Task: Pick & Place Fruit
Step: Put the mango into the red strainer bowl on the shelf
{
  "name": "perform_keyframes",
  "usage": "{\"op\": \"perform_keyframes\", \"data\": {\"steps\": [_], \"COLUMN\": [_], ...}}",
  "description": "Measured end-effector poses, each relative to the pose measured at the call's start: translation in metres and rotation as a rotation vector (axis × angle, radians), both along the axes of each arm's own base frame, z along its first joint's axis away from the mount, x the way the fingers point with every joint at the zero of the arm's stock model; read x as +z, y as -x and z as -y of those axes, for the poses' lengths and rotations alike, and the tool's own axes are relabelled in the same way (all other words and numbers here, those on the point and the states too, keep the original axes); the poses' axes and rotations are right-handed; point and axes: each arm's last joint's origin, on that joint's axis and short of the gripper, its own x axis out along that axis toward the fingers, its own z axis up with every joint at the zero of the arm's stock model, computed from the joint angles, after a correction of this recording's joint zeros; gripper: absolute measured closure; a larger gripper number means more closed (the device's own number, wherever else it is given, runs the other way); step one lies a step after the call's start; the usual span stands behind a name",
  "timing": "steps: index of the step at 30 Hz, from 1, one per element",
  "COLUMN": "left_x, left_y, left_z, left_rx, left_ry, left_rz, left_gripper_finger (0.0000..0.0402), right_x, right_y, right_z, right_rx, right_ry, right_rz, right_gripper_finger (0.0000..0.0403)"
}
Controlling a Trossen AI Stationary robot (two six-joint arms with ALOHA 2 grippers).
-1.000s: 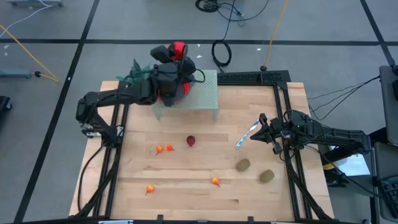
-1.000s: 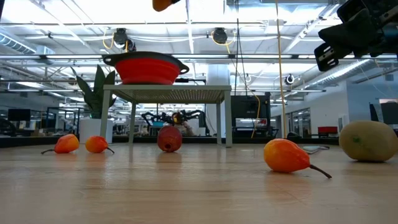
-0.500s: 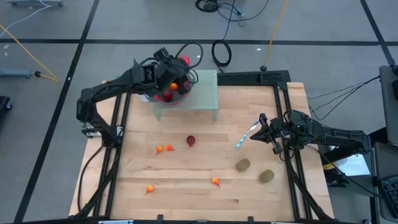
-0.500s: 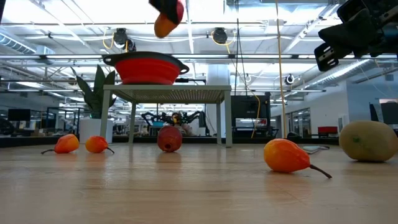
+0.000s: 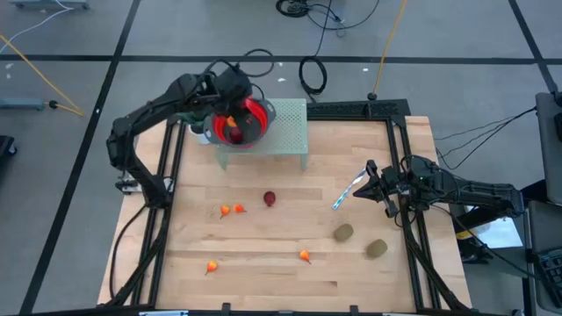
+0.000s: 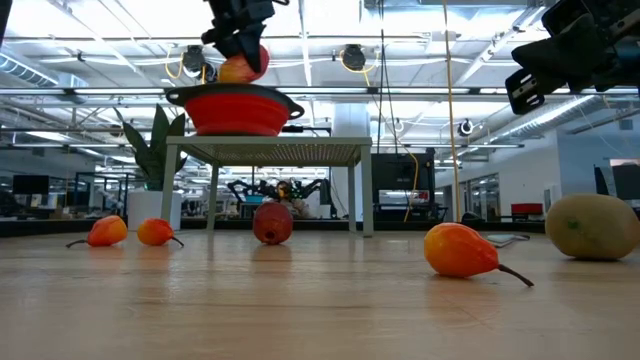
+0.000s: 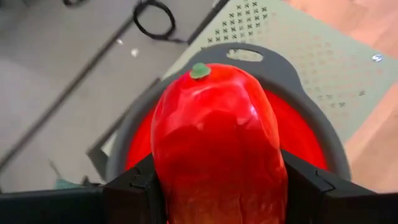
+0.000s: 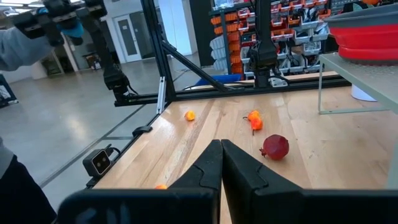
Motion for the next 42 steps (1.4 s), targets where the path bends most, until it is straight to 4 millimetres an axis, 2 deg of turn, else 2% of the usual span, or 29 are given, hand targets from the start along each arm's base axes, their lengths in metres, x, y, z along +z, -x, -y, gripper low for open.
{"op": "perform_keyframes", "data": {"steps": [6,10,20,27,31,42], "left_x": [-0.001,-0.009,-0.04,-0.054,-0.055,-0.055], "left_y": [0.012,0.016,0.0,-0.002,0.0,0.0], "left_z": [-0.021,-0.033,-0.05,-0.053,-0.053,-0.052], "left_rx": [0.039,0.085,0.112,0.168,0.237,0.205], "left_ry": [0.128,0.188,0.282,0.332,0.321,0.325], "left_rz": [0.07,0.049,-0.05,-0.138,-0.155,-0.161], "left_gripper_finger": [0.0194,0.0194,0.0194,0.0195,0.0195,0.0187], "right_x": [0.0,0.0,0.001,0.001,0.001,0.001], "right_y": [0.0,0.0,0.0,0.0,0.0,0.0], "right_z": [0.0,0.0,0.0,0.0,0.0,0.0], "right_rx": [0.0,0.0,-0.001,-0.001,-0.001,-0.001], "right_ry": [0.0,0.0,-0.052,-0.052,-0.052,-0.051], "right_rz": [0.0,0.0,-0.007,-0.007,-0.007,-0.004], "right_gripper_finger": [0.0403,0.0403,0.0403,0.0403,0.0403,0.0403]}}
